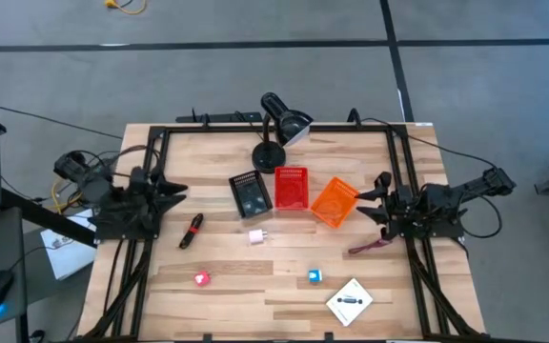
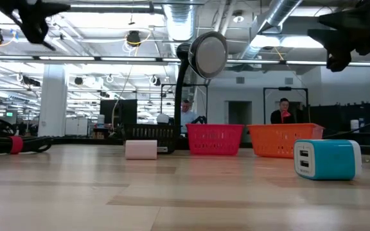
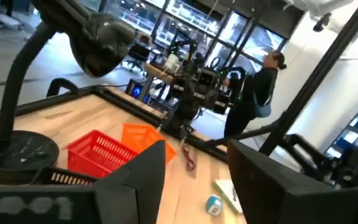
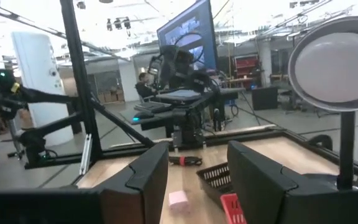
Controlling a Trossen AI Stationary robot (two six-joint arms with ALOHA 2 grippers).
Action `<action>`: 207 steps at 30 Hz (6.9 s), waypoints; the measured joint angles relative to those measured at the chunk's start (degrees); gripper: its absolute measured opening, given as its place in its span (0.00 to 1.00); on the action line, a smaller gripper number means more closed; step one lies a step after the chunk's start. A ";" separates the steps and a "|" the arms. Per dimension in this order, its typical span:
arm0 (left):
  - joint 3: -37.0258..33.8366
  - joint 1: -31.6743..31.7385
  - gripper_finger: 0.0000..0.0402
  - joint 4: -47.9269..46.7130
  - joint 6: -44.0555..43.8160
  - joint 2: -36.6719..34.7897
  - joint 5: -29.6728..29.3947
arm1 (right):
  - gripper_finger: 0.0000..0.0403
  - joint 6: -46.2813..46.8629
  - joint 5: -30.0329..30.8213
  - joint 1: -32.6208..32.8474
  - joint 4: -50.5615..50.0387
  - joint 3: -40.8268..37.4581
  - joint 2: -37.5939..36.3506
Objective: Pick and place items into bin
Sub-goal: Put the black USB cable into the black bin, then put the red USB cable into the black bin
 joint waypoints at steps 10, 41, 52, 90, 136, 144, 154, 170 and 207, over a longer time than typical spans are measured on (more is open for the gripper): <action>19.07 0.01 0.41 -24.82 -9.59 19.71 -0.87 | 0.39 -0.27 8.79 0.00 0.65 0.09 0.00; 25.16 14.25 0.47 -51.18 -44.64 66.22 25.44 | 0.39 -0.22 8.66 0.00 0.23 0.15 0.00; 25.12 15.92 0.47 -50.92 -40.32 79.34 31.91 | 0.39 -0.22 8.64 0.00 0.23 0.15 0.00; 34.08 18.18 0.11 -43.35 -27.90 86.37 21.61 | 0.39 -0.18 8.68 0.00 -0.11 0.15 0.00; 45.88 42.35 0.29 -25.69 -17.64 97.97 31.87 | 0.39 1.26 8.70 0.02 1.04 0.17 0.00; 47.05 42.39 0.39 -27.20 -11.46 97.95 30.72 | 0.39 -1.93 8.23 0.13 0.59 0.17 0.01; 58.28 42.28 0.38 -35.86 -1.50 97.89 29.09 | 0.39 -2.80 -1.00 0.16 2.28 2.98 3.63; 88.31 35.48 0.37 -75.93 1.70 97.86 -5.65 | 0.39 16.79 -4.36 4.46 -51.82 44.42 40.42; 93.42 28.97 0.37 -77.51 -0.66 88.06 -15.78 | 0.39 34.77 -13.48 16.34 -71.19 51.30 93.48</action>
